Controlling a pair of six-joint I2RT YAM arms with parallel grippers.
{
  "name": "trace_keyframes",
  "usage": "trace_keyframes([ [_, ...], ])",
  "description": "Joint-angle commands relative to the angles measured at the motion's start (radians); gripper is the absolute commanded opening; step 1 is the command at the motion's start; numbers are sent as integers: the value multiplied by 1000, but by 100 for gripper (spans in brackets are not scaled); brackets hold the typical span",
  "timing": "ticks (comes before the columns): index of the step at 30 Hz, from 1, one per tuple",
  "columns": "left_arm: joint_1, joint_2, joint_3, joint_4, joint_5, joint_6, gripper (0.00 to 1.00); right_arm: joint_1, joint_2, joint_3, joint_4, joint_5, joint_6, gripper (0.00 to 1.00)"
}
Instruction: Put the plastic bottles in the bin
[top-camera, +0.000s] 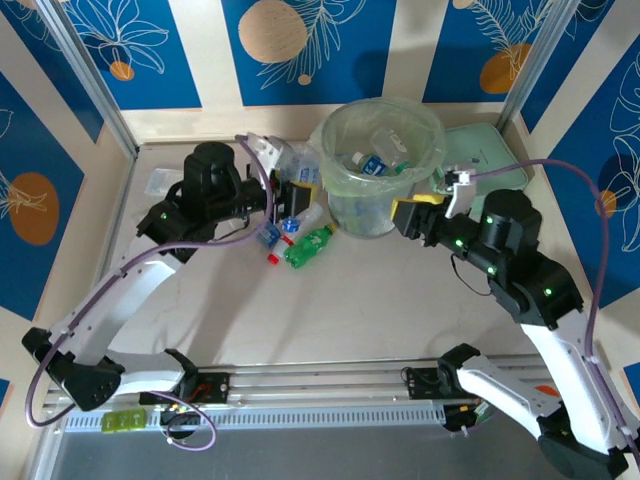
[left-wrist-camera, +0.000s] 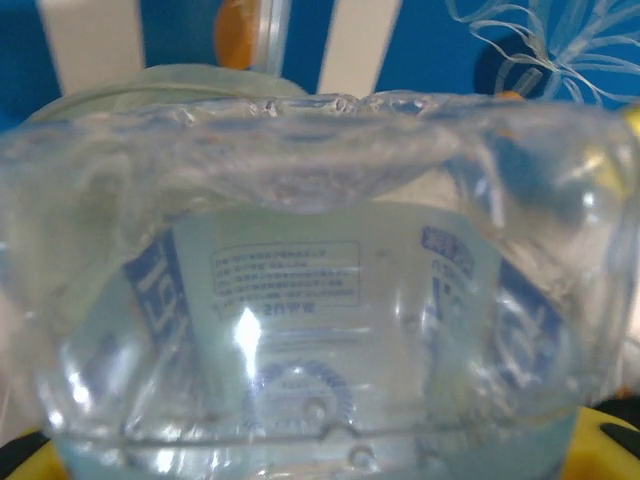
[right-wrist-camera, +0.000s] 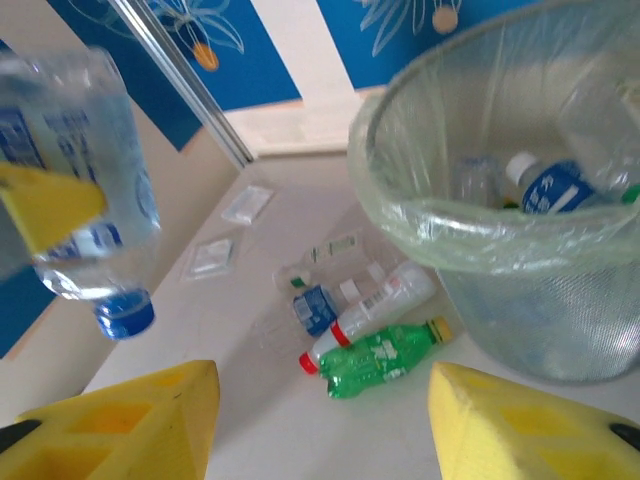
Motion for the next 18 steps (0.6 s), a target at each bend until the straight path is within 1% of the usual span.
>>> trace_keyframes([
  [1,-46,-51,-71,103,151,240,45,-11,16,62,0,-170,-30,61],
  [3,-90,-61,-91,108,113,315,44,-11,54,111,-9,-275,-26,63],
  [4,-111,-60,-90,102,84,342,42,-9,77,136,-11,-324,-19,70],
  [6,-119,-54,-88,110,67,347,40,-5,116,176,-10,-399,0,81],
  [8,-121,-44,-81,113,84,335,40,6,159,207,-1,-465,17,90],
  [10,-123,-36,-77,122,104,327,39,23,198,229,4,-511,24,93],
  [12,-123,-36,-83,140,143,311,38,48,217,219,46,-572,5,97],
  [14,-124,-49,-101,175,201,285,38,59,210,195,80,-612,-54,100],
  [17,-123,-59,-105,198,348,219,39,34,160,137,126,-686,-208,99],
  [18,-123,-58,-99,202,396,195,40,18,138,110,146,-676,-244,99],
])
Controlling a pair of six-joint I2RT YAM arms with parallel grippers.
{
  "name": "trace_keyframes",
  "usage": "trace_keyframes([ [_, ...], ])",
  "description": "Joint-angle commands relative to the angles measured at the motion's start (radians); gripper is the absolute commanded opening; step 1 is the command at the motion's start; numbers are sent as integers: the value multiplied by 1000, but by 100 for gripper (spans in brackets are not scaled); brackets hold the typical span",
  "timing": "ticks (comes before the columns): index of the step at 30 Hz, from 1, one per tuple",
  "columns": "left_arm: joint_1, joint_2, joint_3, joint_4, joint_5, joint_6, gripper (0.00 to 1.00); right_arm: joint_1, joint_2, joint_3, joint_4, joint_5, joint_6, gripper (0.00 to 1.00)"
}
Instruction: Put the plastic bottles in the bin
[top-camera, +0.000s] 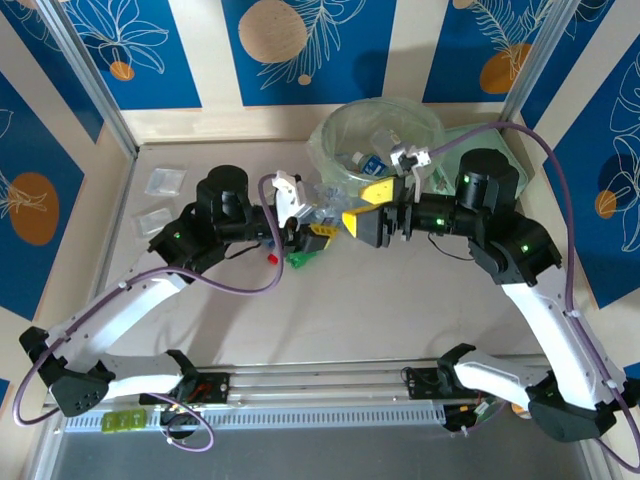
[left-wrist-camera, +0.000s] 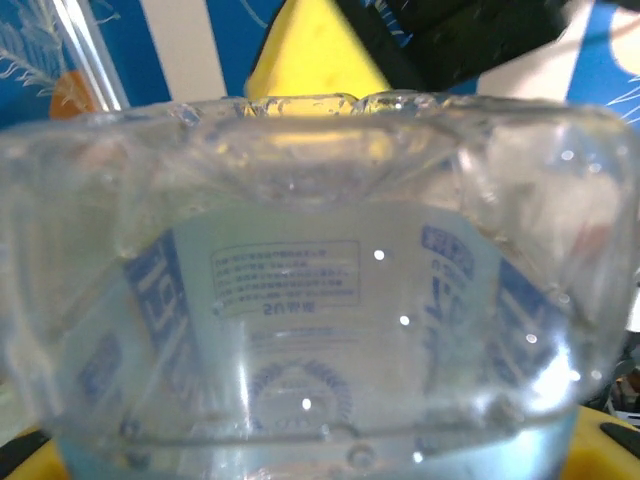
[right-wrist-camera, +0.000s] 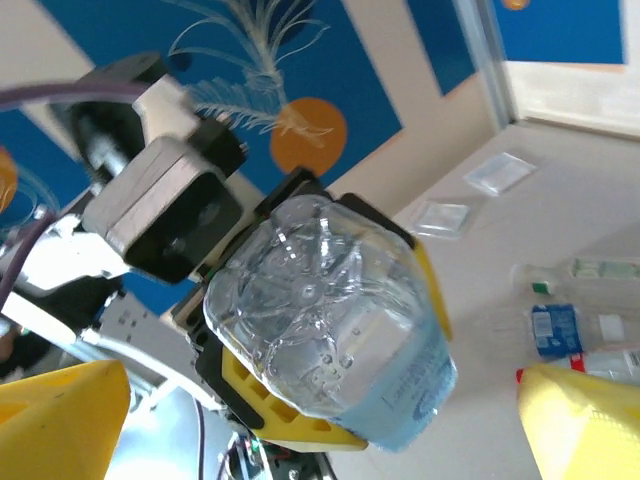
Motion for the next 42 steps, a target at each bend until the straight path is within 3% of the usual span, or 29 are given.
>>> trace_keyframes([
  [1,-2,-20,-4,76,217,-74,40,-41,-92,-64,96,-112,-187,99],
  [5,-2,-34,-39,113,267,-94,40,-64,-221,-272,361,-226,-358,100],
  [8,-2,-29,-49,121,316,-84,42,-67,-187,-240,340,-242,-410,97],
  [12,-2,-15,-56,164,345,-108,42,-52,-110,-206,367,-378,-378,96],
  [17,-1,-13,-72,212,337,-117,41,28,-66,-198,384,-326,-385,96],
  [22,-2,-5,-69,215,332,-128,41,46,-58,-234,464,-285,-340,95],
  [29,-2,-6,-94,253,301,-150,39,78,-43,-255,501,-224,-323,74],
  [37,-2,0,-88,265,322,-167,39,90,-36,-267,500,-234,-322,68],
  [42,-2,2,-89,270,324,-180,42,91,-36,-269,497,-237,-317,46],
])
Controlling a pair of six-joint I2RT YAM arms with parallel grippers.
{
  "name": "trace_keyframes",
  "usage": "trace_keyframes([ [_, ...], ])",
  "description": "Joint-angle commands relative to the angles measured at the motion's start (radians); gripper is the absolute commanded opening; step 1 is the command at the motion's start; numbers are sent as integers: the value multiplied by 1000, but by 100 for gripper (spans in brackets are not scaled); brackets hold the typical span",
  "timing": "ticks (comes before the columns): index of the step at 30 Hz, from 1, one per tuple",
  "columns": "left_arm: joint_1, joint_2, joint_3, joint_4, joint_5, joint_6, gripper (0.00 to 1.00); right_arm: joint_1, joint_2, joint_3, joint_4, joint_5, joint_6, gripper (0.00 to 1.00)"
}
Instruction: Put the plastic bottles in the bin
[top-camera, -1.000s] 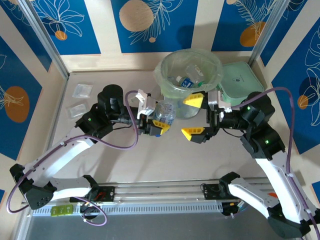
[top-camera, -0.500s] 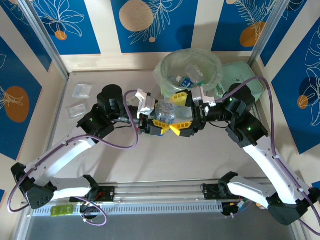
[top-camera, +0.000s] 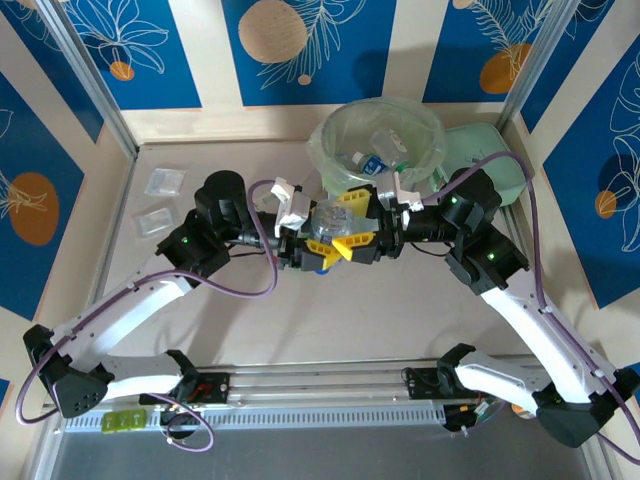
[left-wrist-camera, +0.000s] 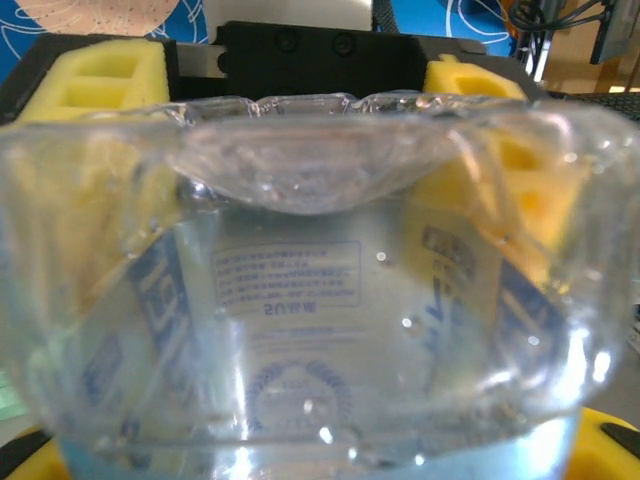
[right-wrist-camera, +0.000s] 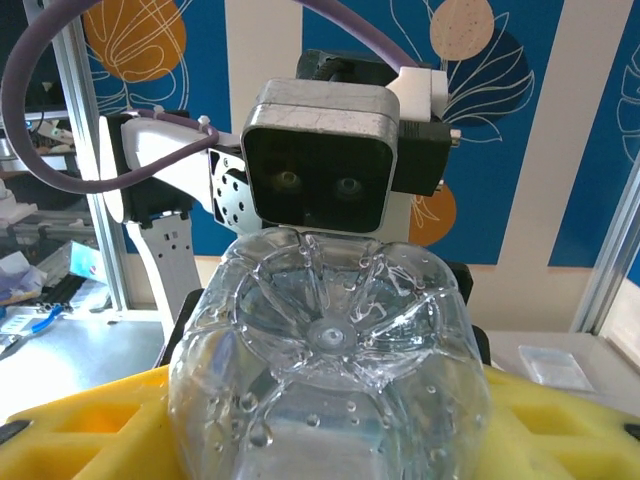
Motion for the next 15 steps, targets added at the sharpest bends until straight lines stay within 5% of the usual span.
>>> trace_keyframes([
  [1,-1,7,-3,33,3,-21,42,13,-3,-8,0,-13,-2,44],
  [7,-1,-30,-11,44,-111,-80,77,-24,-27,-8,15,3,31,43],
  [15,10,-248,-87,76,-675,-111,98,-125,-19,26,8,219,131,42],
])
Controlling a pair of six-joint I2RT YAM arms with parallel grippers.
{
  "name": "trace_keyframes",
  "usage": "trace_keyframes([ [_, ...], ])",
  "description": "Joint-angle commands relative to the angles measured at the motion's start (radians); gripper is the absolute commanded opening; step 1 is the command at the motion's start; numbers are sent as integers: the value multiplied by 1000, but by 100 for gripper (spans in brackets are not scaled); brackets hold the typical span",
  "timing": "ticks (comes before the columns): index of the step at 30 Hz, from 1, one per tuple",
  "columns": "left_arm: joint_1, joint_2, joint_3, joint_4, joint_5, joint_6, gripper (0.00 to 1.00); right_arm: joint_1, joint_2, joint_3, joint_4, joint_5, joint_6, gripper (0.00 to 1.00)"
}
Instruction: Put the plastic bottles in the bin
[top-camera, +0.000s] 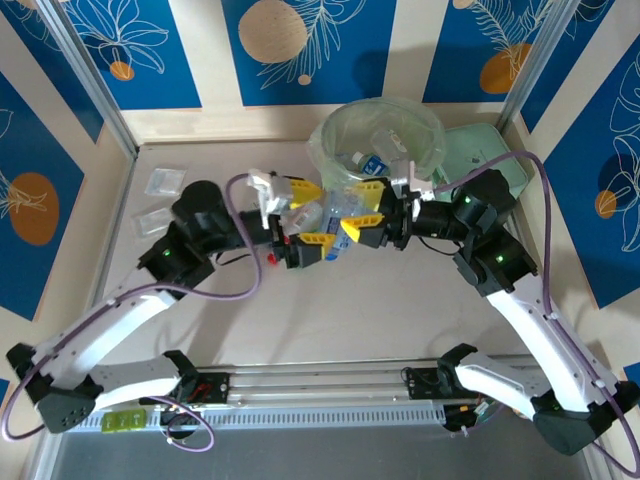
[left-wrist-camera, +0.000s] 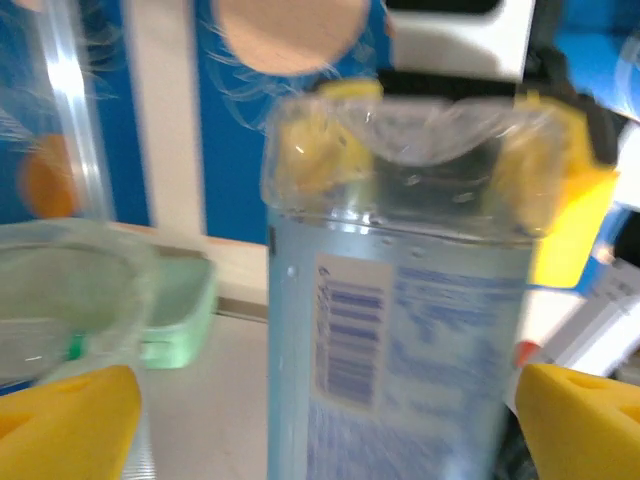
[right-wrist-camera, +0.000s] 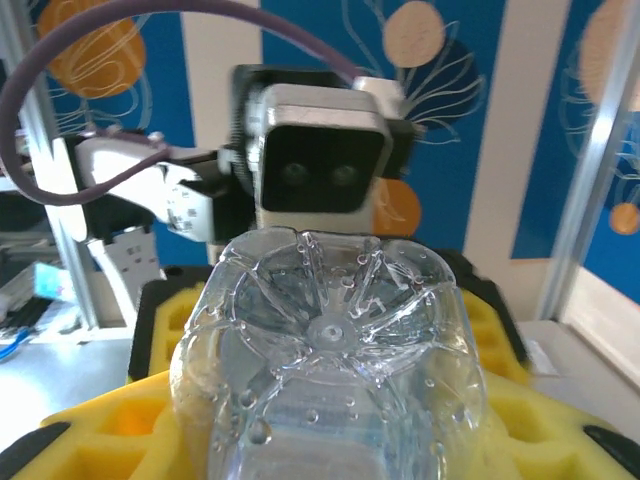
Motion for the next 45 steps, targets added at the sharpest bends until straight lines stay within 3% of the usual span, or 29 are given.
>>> trace_keyframes([
  [1,7,-137,-39,62,-335,0,98,-46,19,35,-11,165,71,41],
  [4,7,-213,-92,50,-501,24,100,-102,60,66,-13,287,121,40],
  [8,8,-210,-76,-127,-648,55,99,-200,199,223,-131,483,204,39],
  [11,8,-181,-71,-244,-847,52,97,-279,337,378,-239,552,261,38],
  [13,8,-180,-103,-240,-902,67,97,-312,420,453,-275,598,296,37],
  [20,7,-173,-147,-211,-844,61,96,-326,629,588,-280,761,269,36],
  [25,8,-188,-179,-179,-834,56,97,-324,706,642,-305,884,77,38],
  [28,7,-198,-200,-155,-838,53,98,-290,747,677,-376,1035,-30,40],
  [35,7,-184,-202,-148,-816,37,98,-197,812,634,-272,1195,-297,42],
  [41,8,-192,-208,-146,-827,48,98,-142,921,688,-334,1200,-374,44],
  [45,7,-191,-208,-147,-835,50,99,-115,971,690,-368,1182,-389,51],
])
